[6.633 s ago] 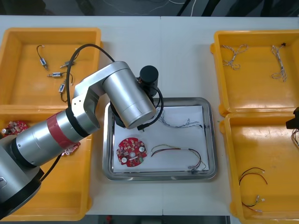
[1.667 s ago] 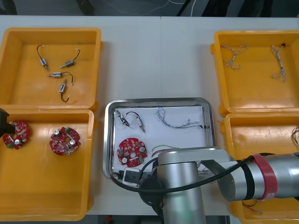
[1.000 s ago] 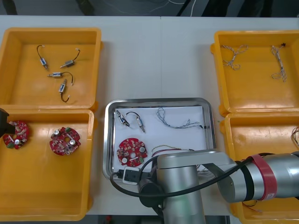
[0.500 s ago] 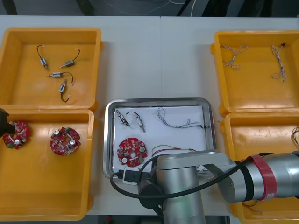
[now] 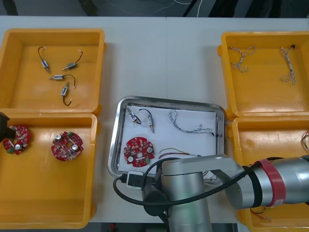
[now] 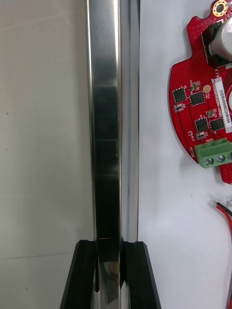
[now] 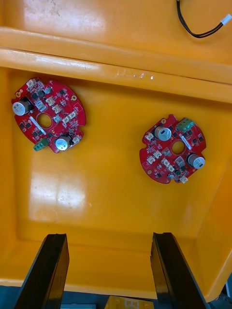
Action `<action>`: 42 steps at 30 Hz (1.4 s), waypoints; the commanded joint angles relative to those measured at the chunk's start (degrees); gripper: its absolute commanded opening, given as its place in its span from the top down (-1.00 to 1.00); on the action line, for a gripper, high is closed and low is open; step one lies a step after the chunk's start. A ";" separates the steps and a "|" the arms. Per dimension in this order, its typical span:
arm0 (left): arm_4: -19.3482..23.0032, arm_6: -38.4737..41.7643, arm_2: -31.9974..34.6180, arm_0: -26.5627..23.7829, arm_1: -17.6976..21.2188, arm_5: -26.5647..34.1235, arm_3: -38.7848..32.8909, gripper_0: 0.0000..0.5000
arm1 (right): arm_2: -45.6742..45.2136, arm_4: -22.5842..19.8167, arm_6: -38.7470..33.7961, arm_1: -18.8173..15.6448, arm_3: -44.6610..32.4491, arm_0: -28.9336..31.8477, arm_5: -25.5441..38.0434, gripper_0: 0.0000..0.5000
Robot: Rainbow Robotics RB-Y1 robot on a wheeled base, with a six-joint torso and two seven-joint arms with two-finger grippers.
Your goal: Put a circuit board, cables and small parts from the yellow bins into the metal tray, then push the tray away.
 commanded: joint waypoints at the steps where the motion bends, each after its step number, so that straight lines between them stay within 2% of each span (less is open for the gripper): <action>1: -0.54 -2.77 1.70 1.01 -0.59 -0.61 -1.42 -1.00 | 0.94 0.40 -0.46 1.22 -0.69 -2.74 -0.44 1.00; 16: -0.54 -2.77 1.70 1.01 -0.59 -0.61 -1.42 -1.00 | 3.22 0.93 -0.28 1.13 -0.52 -8.10 -0.53 1.00; 30: -0.54 -2.77 1.70 1.01 -0.59 -0.61 -1.42 -1.00 | 3.22 4.00 -0.20 1.13 3.53 -11.62 -0.97 1.00; 42: -0.54 -2.77 1.70 1.01 -0.59 -0.61 -1.42 -1.00 | 3.22 4.18 0.15 1.13 4.23 -15.05 -0.88 1.00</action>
